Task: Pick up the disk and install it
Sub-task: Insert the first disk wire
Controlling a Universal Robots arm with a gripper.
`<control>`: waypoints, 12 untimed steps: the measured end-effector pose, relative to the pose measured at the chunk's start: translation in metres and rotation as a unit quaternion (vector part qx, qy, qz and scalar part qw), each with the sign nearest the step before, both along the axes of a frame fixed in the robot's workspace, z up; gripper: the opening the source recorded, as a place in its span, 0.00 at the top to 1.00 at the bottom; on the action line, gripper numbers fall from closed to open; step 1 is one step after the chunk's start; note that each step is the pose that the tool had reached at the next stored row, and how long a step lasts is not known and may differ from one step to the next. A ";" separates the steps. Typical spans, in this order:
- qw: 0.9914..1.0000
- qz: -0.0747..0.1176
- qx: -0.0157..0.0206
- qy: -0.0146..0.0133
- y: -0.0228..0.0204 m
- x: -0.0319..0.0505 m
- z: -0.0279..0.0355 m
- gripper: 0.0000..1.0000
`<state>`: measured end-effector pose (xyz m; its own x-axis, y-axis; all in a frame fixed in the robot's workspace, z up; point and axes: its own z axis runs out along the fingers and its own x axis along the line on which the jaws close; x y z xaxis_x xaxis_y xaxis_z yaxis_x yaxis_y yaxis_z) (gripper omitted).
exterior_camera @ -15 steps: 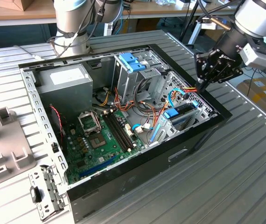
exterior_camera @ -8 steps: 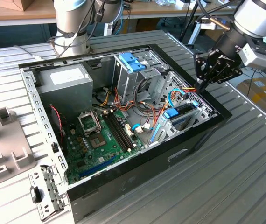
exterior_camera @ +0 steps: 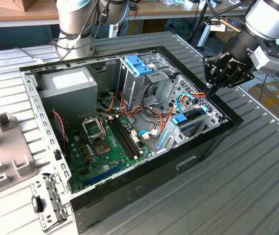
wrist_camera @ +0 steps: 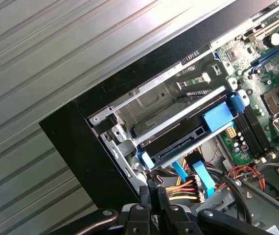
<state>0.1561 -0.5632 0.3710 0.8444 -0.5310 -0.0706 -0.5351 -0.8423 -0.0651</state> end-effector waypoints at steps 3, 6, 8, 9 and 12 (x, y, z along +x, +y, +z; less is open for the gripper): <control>1.000 0.000 0.000 0.000 -0.0027 -0.0002 0.0000 0.83; 1.000 0.000 0.000 0.000 -0.0073 -0.0004 -0.0001 0.83; 1.000 0.000 0.000 0.000 -0.0100 -0.0005 -0.0002 0.83; 1.000 0.000 0.000 0.000 -0.0109 -0.0005 -0.0001 0.83; 1.000 0.000 0.000 0.000 -0.0129 -0.0007 -0.0002 0.83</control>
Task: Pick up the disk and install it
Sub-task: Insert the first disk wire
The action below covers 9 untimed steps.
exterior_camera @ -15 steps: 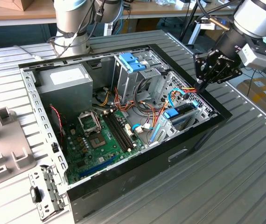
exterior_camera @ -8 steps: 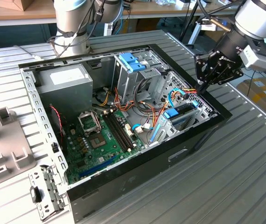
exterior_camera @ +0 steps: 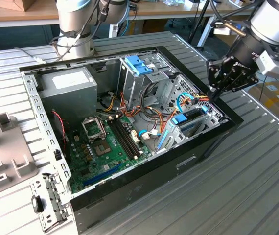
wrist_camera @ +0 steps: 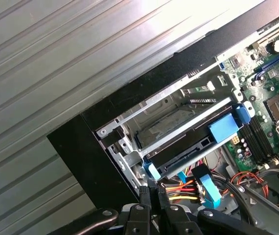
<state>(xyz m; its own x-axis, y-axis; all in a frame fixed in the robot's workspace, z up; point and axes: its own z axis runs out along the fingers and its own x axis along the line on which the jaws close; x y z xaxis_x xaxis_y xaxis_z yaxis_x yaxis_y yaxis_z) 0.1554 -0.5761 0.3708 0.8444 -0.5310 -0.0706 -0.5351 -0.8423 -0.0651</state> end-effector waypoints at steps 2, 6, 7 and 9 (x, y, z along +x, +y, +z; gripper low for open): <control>1.000 0.000 0.000 0.000 -0.0008 -0.0002 -0.0001 0.83; 1.000 0.000 0.000 0.000 -0.0021 -0.0006 -0.0001 0.83; 1.000 0.000 0.000 0.000 -0.0024 -0.0007 -0.0002 0.83; 1.000 0.000 0.000 0.000 -0.0031 -0.0009 -0.0001 0.83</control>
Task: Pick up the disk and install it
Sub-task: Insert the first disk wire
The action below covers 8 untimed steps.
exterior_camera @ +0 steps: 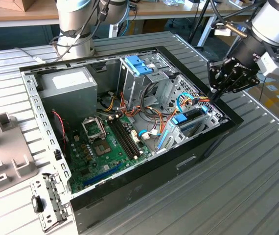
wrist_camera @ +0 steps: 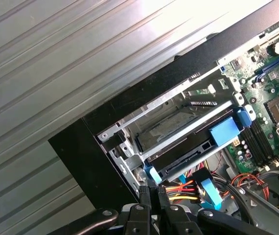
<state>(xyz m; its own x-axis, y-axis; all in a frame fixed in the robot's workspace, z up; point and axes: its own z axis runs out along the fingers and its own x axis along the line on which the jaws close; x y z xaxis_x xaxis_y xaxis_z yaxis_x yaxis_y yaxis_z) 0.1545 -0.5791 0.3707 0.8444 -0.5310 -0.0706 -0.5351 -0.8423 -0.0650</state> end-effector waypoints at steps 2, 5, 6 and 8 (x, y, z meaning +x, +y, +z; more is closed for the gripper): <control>1.000 0.000 0.000 0.000 -0.0001 0.0000 0.0000 0.83; 1.000 0.000 0.000 0.000 -0.0002 0.0000 0.0000 0.83; 1.000 0.000 0.000 0.000 -0.0002 0.0000 0.0000 0.83; 1.000 -0.001 0.000 0.000 -0.0009 -0.0007 -0.0003 0.83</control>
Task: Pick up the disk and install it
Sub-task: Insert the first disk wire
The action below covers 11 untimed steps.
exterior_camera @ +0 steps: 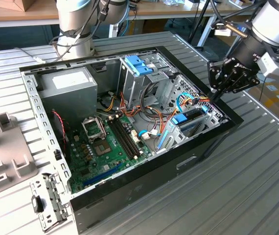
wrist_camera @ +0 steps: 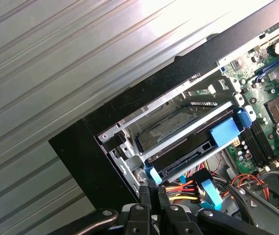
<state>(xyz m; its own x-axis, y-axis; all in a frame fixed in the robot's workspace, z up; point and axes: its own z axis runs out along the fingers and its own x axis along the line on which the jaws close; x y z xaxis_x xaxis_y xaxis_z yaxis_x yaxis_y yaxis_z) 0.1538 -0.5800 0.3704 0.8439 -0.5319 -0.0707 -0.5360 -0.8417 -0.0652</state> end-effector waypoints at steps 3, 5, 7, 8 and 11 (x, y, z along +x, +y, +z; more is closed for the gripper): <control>1.000 0.000 0.000 0.000 -0.0010 -0.0044 -0.0002 0.83; 1.000 0.000 0.000 0.000 -0.0014 -0.0090 -0.0004 0.83; 1.000 0.000 0.000 0.000 -0.0015 -0.0117 -0.0006 0.83; 1.000 0.000 0.000 0.000 -0.0014 -0.0124 -0.0007 0.83; 1.000 0.000 0.000 0.000 -0.0014 -0.0159 -0.0012 0.83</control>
